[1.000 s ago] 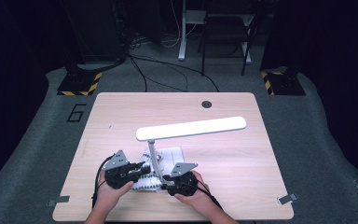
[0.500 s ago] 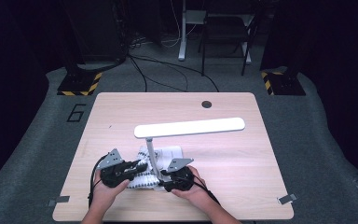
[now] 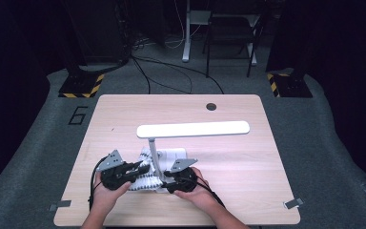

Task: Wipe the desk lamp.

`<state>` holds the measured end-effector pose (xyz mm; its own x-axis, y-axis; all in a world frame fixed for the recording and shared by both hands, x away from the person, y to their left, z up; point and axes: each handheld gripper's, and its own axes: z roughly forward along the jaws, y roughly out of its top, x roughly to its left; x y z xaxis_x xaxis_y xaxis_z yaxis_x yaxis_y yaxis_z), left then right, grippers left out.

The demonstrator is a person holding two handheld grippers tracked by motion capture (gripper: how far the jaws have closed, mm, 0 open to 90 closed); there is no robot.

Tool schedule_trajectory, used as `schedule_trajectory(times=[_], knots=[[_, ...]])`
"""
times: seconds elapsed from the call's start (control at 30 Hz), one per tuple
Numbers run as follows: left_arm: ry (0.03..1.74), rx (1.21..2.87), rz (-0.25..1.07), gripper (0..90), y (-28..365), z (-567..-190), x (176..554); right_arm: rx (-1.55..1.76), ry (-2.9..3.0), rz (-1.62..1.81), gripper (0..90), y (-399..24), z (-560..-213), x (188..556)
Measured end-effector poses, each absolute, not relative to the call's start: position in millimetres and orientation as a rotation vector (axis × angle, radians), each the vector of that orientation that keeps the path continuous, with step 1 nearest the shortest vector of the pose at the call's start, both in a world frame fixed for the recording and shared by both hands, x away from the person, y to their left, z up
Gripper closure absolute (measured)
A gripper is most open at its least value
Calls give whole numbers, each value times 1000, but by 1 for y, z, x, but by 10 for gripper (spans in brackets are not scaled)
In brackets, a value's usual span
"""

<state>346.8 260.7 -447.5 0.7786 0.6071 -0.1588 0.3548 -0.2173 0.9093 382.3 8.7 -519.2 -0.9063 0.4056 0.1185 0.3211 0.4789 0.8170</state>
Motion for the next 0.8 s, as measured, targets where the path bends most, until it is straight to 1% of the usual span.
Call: schedule_trajectory(times=[0.3, 0.47, 0.8], knots=[[704, 1815, 290, 733, 258, -430, 344, 660, 2622, 1408, 533, 9, -519, 381], [684, 1803, 294, 734, 258, -415, 344, 662, 2627, 1401, 548, 9, -518, 381], [641, 1811, 327, 734, 255, -374, 339, 677, 2622, 1396, 550, 9, -518, 379]])
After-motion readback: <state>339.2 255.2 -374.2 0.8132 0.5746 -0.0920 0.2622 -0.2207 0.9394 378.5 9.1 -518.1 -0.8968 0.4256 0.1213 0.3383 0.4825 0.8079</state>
